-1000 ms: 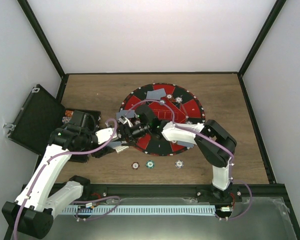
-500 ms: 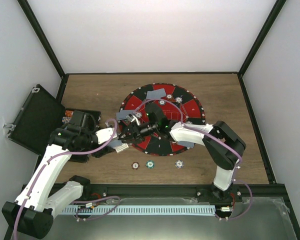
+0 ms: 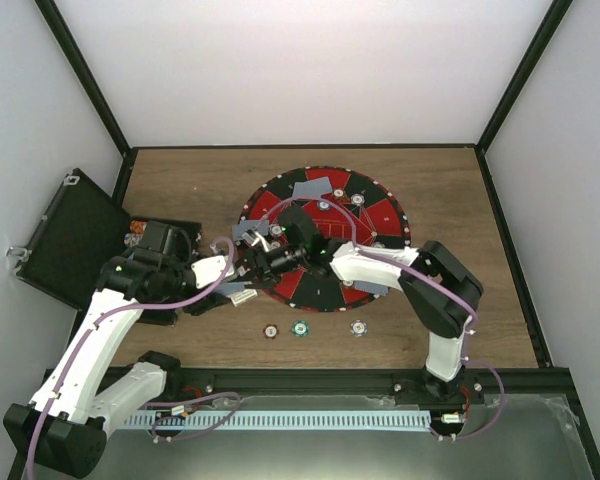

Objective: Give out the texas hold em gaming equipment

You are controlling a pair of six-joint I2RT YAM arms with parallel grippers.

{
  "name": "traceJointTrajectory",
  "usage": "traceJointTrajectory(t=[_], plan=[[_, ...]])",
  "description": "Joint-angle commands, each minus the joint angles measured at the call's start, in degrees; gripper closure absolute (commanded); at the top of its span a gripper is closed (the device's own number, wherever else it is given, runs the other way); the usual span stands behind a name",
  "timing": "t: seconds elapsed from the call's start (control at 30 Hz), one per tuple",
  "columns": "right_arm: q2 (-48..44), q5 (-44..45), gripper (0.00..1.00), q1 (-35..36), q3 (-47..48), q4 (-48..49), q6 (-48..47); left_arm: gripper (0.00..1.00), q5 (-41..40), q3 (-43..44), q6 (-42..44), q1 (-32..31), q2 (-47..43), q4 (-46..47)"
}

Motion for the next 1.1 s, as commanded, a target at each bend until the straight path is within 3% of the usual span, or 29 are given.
traceJointTrajectory(t=[0.0, 0.37, 0.67, 1.07], plan=[[3.7, -1.0, 0.32, 2.1, 5.4, -1.3, -1.6, 0.96, 1.7, 1.0, 1.1, 0.0, -0.5, 0.8], [7.2, -1.9, 0.38, 1.0, 7.0, -4.7, -4.6, 0.96, 1.5, 1.2, 1.2, 0.0, -0.8, 0.5], [2.7, -1.4, 0.49, -2.8, 0.1, -4.7, -5.8, 0.96, 1.7, 1.5, 1.3, 0.0, -0.6, 0.6], [-4.5, -1.4, 0.53, -3.9, -0.3, -4.1, -3.6, 0.96, 1.6, 1.2, 1.3, 0.0, -0.4, 0.7]])
